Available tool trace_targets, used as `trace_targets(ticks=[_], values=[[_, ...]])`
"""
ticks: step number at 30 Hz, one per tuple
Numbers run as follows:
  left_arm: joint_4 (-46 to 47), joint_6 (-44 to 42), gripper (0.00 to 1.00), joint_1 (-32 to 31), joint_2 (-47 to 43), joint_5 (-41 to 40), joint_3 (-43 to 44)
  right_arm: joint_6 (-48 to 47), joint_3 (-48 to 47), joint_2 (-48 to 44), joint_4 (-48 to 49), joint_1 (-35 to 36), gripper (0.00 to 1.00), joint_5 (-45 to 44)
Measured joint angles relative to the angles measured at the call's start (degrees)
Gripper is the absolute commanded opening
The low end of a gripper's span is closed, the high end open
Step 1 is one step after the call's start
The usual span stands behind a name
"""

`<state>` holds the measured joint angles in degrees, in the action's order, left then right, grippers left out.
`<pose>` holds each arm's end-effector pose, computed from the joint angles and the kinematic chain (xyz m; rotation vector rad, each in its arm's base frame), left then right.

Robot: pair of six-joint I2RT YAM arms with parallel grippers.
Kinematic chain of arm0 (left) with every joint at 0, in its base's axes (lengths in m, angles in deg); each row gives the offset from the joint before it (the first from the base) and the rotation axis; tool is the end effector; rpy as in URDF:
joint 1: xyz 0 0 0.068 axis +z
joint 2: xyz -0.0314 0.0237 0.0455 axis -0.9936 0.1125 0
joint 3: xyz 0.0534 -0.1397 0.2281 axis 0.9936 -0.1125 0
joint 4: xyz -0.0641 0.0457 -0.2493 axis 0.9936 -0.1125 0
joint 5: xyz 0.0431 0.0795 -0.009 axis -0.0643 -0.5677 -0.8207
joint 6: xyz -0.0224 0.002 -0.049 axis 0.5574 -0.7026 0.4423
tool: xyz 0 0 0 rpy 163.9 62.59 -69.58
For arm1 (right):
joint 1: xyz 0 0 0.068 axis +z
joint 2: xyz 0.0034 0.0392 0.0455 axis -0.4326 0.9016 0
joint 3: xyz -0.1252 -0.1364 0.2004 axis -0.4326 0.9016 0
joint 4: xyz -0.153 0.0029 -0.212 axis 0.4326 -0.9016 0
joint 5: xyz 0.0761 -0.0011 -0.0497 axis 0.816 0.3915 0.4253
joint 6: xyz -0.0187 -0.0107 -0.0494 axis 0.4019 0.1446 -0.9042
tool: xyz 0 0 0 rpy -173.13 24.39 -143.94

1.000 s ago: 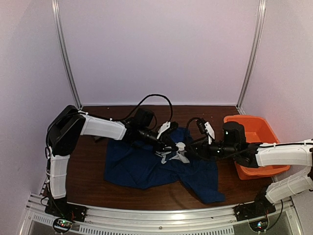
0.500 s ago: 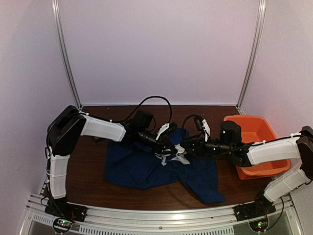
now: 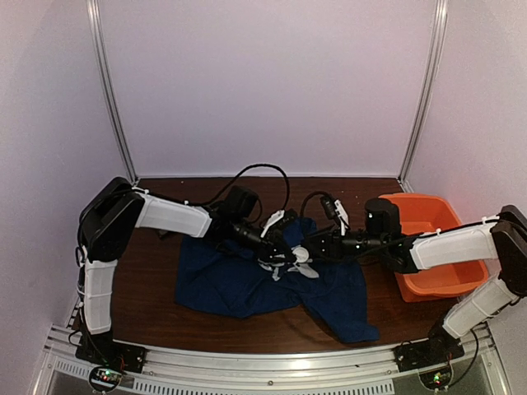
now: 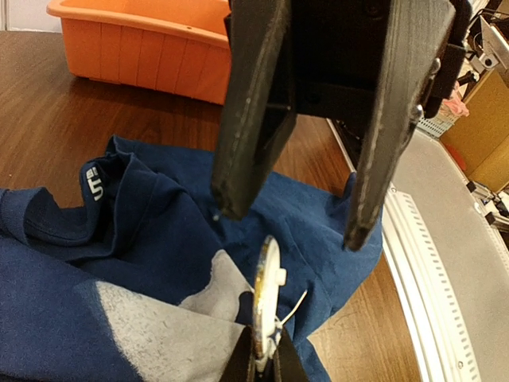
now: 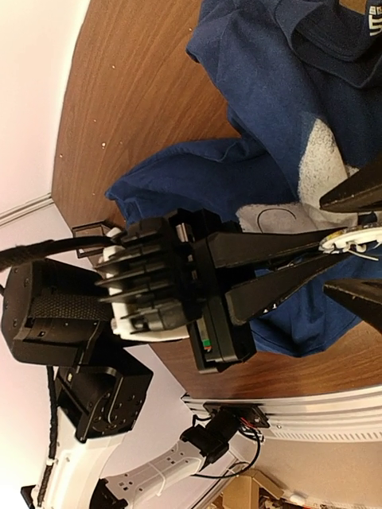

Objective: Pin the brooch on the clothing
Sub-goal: Pass from the left arm to the right

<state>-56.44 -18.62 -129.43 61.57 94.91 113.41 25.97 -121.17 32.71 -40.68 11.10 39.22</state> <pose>0.2919 -0.3432 0.1552 1.4346 1.8069 -1.4860 0.2197 0.1904 0.2027 -0.8094 1.8248 1.2173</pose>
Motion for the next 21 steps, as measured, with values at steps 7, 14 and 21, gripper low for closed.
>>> trace_targets(ticks=[7,14,21], values=[[-1.9,0.0,0.00,0.2,-1.2,1.0,0.0,0.0,-0.6,2.4,-2.6,0.0,0.24,2.8],[-2.4,-0.1,0.00,0.2,-1.6,1.2,0.0,-0.2,-1.0,2.7,-4.5,-0.1,0.17,4.5],[-4.3,-1.2,0.00,0.2,-1.6,1.2,0.0,-0.1,-1.4,2.7,-4.7,-0.1,0.16,5.4]])
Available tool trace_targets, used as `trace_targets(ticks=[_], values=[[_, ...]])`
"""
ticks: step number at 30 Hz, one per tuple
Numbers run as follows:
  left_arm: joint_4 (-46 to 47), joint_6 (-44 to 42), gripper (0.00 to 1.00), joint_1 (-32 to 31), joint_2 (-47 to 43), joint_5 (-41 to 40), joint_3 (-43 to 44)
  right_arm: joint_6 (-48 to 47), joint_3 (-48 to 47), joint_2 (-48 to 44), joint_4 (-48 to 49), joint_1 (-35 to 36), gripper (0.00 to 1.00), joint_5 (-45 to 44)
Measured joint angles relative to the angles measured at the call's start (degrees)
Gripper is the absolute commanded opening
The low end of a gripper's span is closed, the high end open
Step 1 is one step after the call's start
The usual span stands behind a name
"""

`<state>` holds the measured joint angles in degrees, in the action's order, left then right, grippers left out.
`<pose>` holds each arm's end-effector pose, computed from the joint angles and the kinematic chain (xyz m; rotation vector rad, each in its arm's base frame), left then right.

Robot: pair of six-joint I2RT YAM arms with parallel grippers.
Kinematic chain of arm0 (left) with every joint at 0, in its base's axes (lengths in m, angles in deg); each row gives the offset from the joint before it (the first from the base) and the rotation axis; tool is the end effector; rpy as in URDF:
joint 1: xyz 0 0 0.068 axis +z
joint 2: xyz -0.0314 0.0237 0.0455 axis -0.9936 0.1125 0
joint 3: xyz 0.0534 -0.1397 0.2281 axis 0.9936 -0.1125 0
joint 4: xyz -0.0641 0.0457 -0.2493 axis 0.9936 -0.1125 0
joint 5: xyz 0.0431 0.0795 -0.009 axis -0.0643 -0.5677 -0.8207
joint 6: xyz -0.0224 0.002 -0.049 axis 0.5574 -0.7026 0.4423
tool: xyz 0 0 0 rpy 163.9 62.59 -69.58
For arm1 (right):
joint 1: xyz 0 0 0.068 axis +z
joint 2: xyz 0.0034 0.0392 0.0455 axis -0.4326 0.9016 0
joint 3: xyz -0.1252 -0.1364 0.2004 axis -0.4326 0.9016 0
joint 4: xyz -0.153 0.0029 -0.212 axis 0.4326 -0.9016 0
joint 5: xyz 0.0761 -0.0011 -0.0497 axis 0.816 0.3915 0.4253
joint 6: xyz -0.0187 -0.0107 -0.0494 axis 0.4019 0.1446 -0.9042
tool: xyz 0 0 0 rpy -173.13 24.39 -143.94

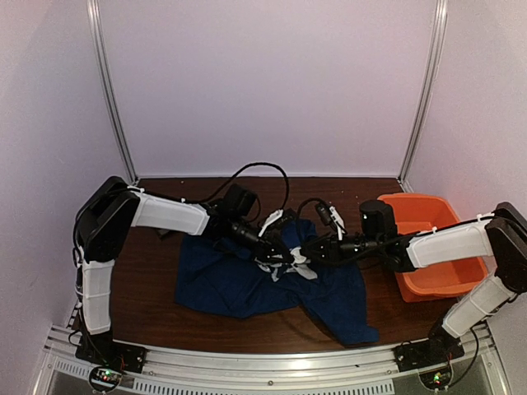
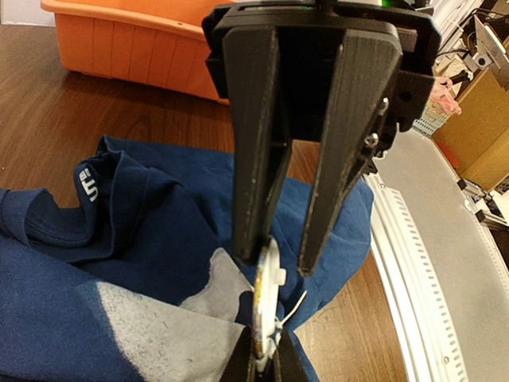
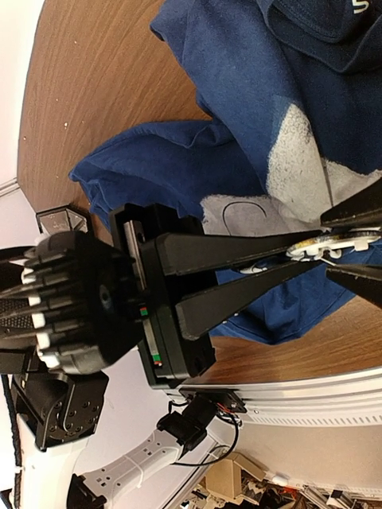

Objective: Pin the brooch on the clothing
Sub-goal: Pass from the left arm to the right

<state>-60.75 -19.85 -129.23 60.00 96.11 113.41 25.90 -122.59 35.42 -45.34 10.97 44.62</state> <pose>0.2884 -0.3380 0.1619 1.4537 1.8300 -1.5067 0.2214 0.1941 0.1903 -0.8690 1.9154 1.3045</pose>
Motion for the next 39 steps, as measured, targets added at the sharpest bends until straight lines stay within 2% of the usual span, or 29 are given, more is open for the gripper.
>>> trace_targets(ticks=[7,13,21,25,29,30,31,32,35,37,39], values=[[-0.9,-0.4,0.00,0.0,0.0,0.2,0.0,0.1,0.0,0.1,-0.1,-0.3,0.07,0.6],[-1.1,-0.4,0.00,0.0,0.0,0.4,0.0,0.1,-0.6,1.0,-0.2,-0.4,0.05,1.6],[-1.3,-0.4,0.00,0.2,0.0,0.5,0.1,0.1,-1.5,2.1,-0.3,-0.6,0.08,3.0],[-1.3,-0.6,0.00,0.2,0.0,0.7,0.2,0.3,-1.8,2.3,-0.3,-0.6,0.00,3.4],[-1.7,-0.6,0.00,0.3,0.0,1.1,0.2,0.3,-1.8,2.6,-0.3,-0.6,0.00,4.2],[-1.9,-0.6,0.03,0.3,0.0,1.2,0.2,0.3,-1.8,2.6,-0.3,-0.6,0.00,4.3],[-2.1,-0.6,0.10,0.3,0.0,1.2,0.2,0.3,-1.8,2.6,-0.3,-0.6,0.00,4.3],[-2.3,-0.6,0.20,0.3,0.0,1.2,0.3,0.3,-1.8,2.6,-0.3,-0.6,0.00,4.4],[-3.0,-1.0,0.36,0.3,0.0,1.1,0.9,0.6,-1.9,2.6,-0.4,-0.6,0.00,4.4],[-3.1,-1.1,0.42,0.3,-0.1,1.0,1.3,0.8,-1.9,2.6,-0.7,-0.6,0.00,4.4],[-3.3,-1.3,0.43,0.3,-0.3,0.9,1.3,1.0,-2.1,2.6,-1.7,-0.6,0.00,4.3]])
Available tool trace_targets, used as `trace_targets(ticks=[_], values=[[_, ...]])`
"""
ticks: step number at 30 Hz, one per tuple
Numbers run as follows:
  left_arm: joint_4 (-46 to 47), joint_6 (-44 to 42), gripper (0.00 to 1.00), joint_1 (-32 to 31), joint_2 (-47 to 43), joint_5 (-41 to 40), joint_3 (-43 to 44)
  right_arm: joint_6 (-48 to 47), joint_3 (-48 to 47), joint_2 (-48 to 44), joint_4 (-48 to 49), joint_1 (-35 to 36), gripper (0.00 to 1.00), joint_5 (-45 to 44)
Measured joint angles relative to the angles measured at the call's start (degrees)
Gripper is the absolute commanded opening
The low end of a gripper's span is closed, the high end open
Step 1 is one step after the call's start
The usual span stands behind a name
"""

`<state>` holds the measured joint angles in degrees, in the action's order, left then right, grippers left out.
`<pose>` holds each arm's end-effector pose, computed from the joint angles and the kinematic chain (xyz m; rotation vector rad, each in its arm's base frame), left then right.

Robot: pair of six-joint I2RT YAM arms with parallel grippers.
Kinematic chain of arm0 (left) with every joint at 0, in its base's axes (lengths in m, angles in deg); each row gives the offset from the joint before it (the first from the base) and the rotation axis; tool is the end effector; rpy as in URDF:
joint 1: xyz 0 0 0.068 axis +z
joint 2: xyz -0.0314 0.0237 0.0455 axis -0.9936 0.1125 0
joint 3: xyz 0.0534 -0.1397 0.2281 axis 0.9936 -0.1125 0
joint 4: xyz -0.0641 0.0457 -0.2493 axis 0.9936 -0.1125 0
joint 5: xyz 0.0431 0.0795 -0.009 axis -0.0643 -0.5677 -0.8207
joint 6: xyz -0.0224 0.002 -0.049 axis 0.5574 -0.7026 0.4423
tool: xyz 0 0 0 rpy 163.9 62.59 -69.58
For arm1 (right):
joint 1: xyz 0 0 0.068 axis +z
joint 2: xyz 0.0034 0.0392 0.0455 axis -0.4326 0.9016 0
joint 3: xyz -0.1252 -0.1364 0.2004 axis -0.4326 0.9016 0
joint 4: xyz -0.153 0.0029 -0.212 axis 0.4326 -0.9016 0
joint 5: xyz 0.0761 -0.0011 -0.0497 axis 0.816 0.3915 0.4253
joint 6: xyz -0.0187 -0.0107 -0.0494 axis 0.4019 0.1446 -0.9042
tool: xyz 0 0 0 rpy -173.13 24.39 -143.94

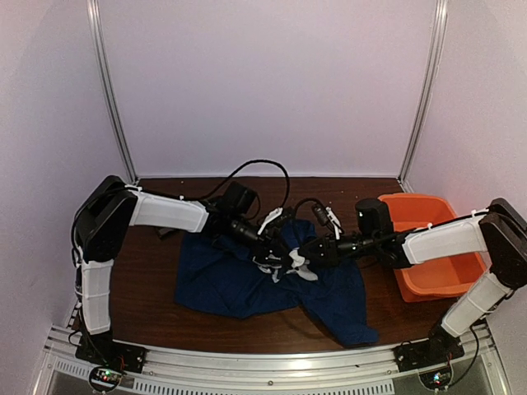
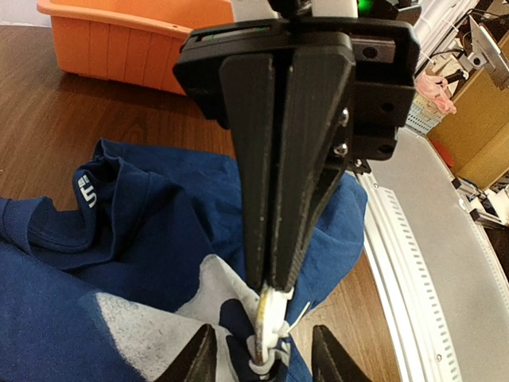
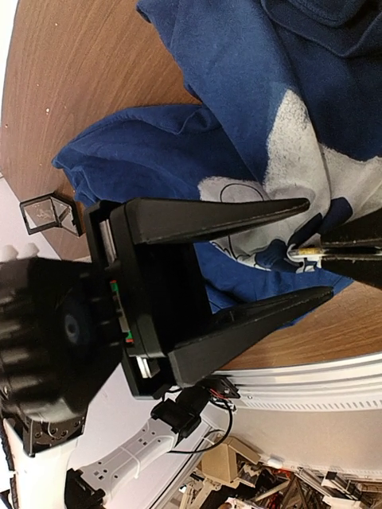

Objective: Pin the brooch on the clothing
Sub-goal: Pass from the left arm to the right, then pin the brooch to the flattened clothing.

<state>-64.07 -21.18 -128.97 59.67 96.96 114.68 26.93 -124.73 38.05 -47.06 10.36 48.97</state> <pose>0.2894 -0.3366 0.1672 1.4696 1.8347 -1.5169 0.2284 0.1978 0.1866 -0.8904 1.9518 1.3844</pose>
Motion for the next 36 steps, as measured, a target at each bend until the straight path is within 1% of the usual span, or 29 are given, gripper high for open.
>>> trace_targets(ticks=[7,14,16,20,22,29,31,33,36], values=[[-0.1,0.0,0.44,0.0,-1.0,0.1,0.0,2.0,-0.6,0.0,-1.0,0.0,0.00,0.0],[-0.1,-0.1,0.43,0.0,-1.1,0.3,0.0,5.5,-0.6,0.5,0.7,-0.3,0.00,0.3],[-0.1,-0.1,0.40,0.0,-1.1,0.3,0.0,6.6,-0.6,1.0,1.1,-0.4,0.00,0.7],[-0.1,0.0,0.32,0.0,-1.1,0.3,0.0,7.9,-0.7,1.7,1.8,-0.6,0.00,1.2],[-0.1,0.0,0.31,0.0,-1.1,0.2,0.0,8.3,-0.7,1.8,2.0,-0.7,0.00,1.3],[-0.1,0.0,0.29,0.0,-1.1,0.2,0.0,9.4,-0.7,2.3,2.6,-0.7,0.00,1.6],[-0.1,0.0,0.30,0.0,-1.1,0.2,0.0,10.0,-0.7,2.6,3.3,-0.8,0.00,1.8],[0.0,0.0,0.34,0.0,-1.1,0.2,0.0,10.5,-0.7,2.9,3.8,-1.0,0.00,2.2],[0.3,0.2,0.33,0.0,-1.1,0.3,0.0,11.6,-0.7,3.5,4.9,-1.3,0.00,2.7]])
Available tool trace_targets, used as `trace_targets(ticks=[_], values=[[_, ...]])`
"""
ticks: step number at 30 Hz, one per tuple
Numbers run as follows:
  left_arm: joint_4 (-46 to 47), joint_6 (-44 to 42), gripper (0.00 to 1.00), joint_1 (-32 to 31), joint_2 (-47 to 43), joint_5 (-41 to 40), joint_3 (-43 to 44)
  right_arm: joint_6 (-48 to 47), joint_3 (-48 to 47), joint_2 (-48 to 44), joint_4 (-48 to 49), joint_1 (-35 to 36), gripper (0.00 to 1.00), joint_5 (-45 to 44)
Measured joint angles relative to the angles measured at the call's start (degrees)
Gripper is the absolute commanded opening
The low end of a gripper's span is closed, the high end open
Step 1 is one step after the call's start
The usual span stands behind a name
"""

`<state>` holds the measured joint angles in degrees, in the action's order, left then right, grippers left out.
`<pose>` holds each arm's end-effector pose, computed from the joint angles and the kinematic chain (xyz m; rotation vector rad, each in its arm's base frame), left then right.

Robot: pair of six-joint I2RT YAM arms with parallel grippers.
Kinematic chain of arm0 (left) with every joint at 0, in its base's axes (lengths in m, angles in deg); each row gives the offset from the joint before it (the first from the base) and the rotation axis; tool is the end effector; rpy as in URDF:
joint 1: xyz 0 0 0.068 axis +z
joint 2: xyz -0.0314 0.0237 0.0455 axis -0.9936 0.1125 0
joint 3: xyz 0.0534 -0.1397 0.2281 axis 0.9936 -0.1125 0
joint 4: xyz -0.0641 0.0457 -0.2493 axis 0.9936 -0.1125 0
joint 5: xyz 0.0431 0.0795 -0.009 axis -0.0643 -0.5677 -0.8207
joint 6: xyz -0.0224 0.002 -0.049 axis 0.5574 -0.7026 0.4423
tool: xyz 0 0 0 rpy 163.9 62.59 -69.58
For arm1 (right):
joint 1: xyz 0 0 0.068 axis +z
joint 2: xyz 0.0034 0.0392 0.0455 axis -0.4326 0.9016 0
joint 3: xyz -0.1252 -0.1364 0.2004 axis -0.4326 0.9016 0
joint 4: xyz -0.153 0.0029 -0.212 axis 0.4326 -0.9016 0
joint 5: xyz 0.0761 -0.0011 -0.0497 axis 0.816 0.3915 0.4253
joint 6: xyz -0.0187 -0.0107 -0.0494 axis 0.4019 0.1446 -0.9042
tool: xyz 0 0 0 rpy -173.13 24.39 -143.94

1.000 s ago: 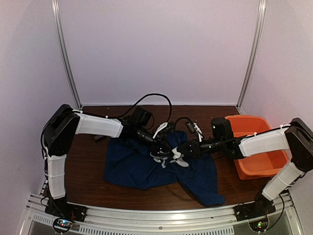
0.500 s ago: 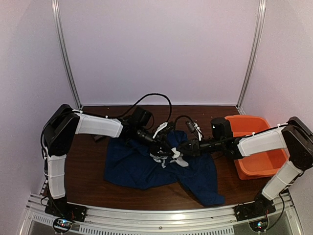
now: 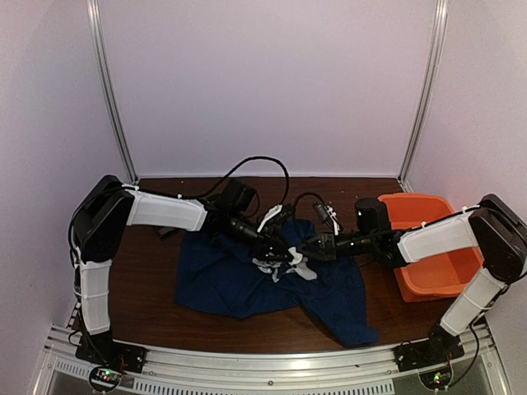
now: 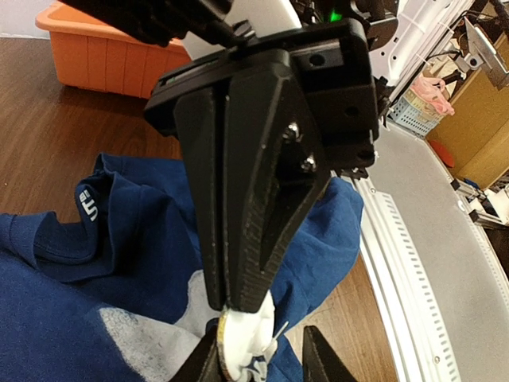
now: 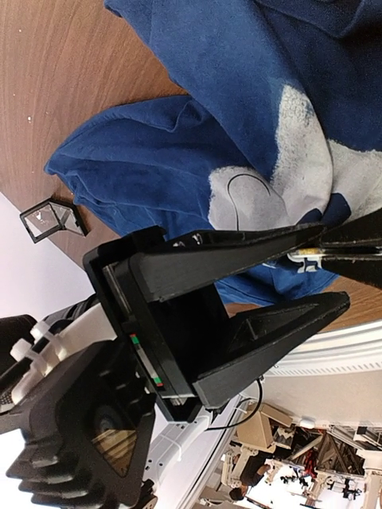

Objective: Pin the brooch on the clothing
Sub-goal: Pin the brooch to the flattened clothing.

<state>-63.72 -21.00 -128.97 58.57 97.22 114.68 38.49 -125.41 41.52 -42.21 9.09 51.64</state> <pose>0.2888 -0.3361 0.1758 1.4697 1.8069 -1.5184 0.2394 0.1986 0.1808 -0.7292 2.0409 1.5287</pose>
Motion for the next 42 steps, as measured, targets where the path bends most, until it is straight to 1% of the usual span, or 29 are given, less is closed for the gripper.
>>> trace_targets(ticks=[7,9,20,25,28,31,36,42], values=[[0.6,0.4,0.30,0.0,0.0,0.0,0.0,2.1,0.0,0.7,2.3,-0.2,0.00,0.9],[0.7,0.6,0.26,0.0,0.0,0.0,0.0,2.8,0.0,0.8,3.1,-0.3,0.00,1.1],[2.4,1.7,0.15,0.1,0.0,-0.3,0.0,5.0,0.0,1.4,6.3,-0.5,0.00,2.1],[3.0,1.9,0.18,0.2,0.0,-0.2,0.0,5.3,0.0,1.4,6.8,-0.6,0.00,2.4],[3.0,1.9,0.14,0.2,0.0,-0.2,0.0,5.3,0.2,1.4,7.2,-0.7,0.00,2.4],[3.0,1.9,0.13,0.2,0.0,-0.2,0.0,5.3,0.3,1.4,7.6,-0.7,0.00,2.6],[2.8,1.9,0.05,0.3,0.0,-0.2,0.0,4.7,0.5,1.4,7.9,-0.7,0.00,3.0],[-0.4,1.4,0.06,0.3,0.0,-0.5,1.0,2.4,0.6,1.4,7.2,-0.7,0.00,3.3]])
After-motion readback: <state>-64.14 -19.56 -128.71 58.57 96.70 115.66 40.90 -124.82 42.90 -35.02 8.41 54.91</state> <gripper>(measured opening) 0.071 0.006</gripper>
